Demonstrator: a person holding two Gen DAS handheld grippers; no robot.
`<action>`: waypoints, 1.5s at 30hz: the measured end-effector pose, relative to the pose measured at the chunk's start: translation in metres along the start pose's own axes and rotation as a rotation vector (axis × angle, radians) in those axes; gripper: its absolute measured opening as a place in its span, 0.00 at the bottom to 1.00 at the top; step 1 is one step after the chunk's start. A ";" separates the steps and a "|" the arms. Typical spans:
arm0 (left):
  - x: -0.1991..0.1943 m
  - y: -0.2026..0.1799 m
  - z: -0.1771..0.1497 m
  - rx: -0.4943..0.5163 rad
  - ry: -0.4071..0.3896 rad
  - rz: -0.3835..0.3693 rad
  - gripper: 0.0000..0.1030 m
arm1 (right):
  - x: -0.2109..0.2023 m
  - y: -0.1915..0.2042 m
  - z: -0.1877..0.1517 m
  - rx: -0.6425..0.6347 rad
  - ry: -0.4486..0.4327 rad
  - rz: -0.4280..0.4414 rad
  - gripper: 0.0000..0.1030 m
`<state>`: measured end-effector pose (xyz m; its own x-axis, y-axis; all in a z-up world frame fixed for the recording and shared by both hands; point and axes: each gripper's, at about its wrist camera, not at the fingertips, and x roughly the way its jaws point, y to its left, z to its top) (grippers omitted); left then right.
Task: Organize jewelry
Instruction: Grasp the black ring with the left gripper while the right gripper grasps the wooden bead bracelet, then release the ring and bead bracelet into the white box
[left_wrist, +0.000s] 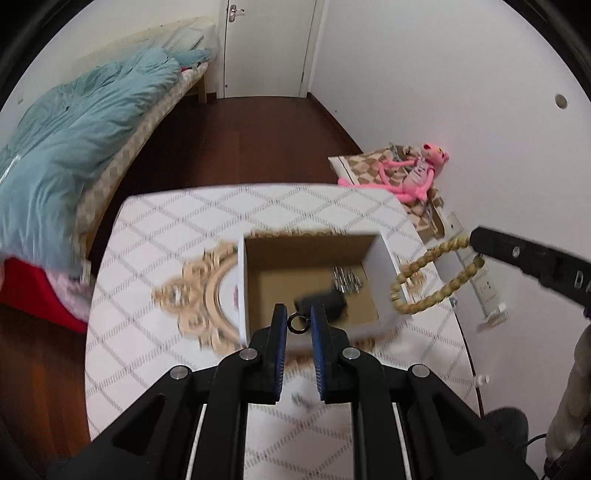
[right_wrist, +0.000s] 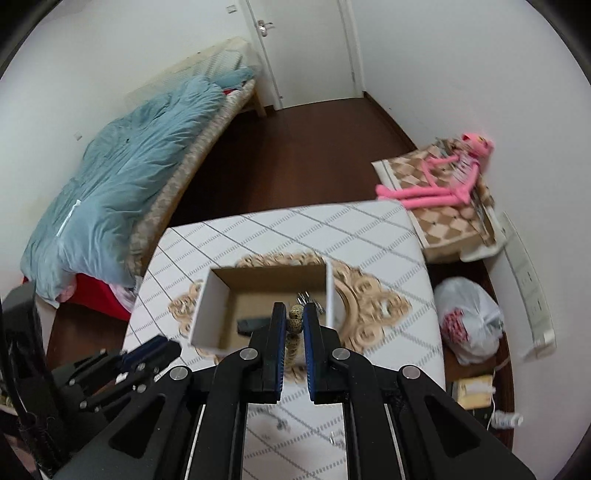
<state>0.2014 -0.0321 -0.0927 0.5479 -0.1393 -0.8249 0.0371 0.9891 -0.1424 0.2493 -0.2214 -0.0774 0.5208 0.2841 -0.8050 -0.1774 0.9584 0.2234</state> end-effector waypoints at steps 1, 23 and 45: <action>0.006 0.002 0.006 -0.007 0.014 -0.003 0.10 | 0.006 0.001 0.006 -0.003 0.009 0.008 0.09; 0.072 0.056 0.055 -0.169 0.184 0.040 0.78 | 0.155 -0.006 0.039 0.098 0.364 0.190 0.39; 0.040 0.036 0.001 -0.064 0.067 0.275 1.00 | 0.108 -0.009 -0.029 -0.078 0.232 -0.240 0.96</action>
<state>0.2261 -0.0021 -0.1302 0.4734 0.1286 -0.8714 -0.1593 0.9855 0.0589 0.2827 -0.2006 -0.1824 0.3535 0.0281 -0.9350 -0.1407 0.9898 -0.0235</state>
